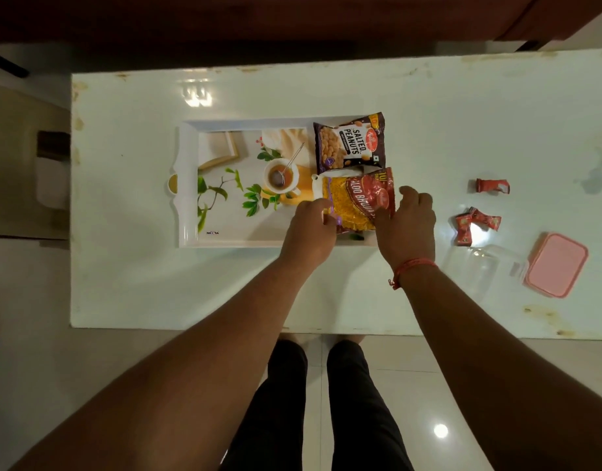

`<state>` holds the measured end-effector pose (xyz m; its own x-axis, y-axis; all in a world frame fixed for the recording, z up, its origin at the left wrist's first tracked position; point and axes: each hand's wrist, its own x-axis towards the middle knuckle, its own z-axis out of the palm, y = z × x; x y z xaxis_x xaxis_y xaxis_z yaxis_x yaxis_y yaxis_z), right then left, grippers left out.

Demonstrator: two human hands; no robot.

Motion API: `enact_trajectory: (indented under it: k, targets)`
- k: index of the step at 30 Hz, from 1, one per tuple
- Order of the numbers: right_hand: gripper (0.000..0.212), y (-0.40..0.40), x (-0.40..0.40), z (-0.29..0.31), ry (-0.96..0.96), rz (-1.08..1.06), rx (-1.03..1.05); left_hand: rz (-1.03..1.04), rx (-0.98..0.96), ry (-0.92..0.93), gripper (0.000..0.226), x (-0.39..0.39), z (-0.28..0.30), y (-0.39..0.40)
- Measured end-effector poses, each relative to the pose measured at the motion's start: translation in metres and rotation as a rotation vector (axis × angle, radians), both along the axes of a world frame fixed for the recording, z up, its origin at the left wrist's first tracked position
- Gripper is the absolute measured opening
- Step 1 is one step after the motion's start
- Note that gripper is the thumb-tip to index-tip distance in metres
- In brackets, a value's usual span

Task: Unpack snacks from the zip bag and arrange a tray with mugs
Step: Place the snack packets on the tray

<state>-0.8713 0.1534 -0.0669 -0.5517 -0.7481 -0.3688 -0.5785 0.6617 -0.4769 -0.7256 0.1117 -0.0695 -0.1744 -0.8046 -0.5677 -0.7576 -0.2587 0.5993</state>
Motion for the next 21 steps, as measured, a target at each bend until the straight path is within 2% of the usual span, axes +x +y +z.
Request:
enact_trajectory:
  k: [2, 4, 8, 11, 14, 21]
  targets:
    - [0.040, 0.000, 0.010, 0.008, 0.162, 0.058, -0.069, -0.065, -0.160, -0.045, 0.034, 0.013, 0.005, 0.002]
    - [0.038, -0.005, 0.021, 0.018, 0.267, 0.206, -0.051, -0.198, -0.308, -0.165, 0.037, 0.032, 0.008, 0.003]
    - [0.052, -0.023, 0.044, 0.037, 0.305, 0.536, -0.008, -0.325, -0.450, -0.361, 0.051, 0.069, 0.025, -0.006]
    - [0.069, -0.048, 0.066, 0.053, 0.274, 0.733, 0.036, -0.352, -0.472, -0.487, 0.062, 0.104, 0.043, -0.014]
    - [0.077, -0.073, 0.099, 0.064, 0.293, 0.857, 0.038, -0.342, -0.428, -0.592, 0.070, 0.147, 0.059, -0.023]
    - [0.089, -0.118, 0.198, 0.061, 0.330, 0.930, 0.026, -0.269, -0.411, -0.654, 0.076, 0.265, 0.069, -0.067]
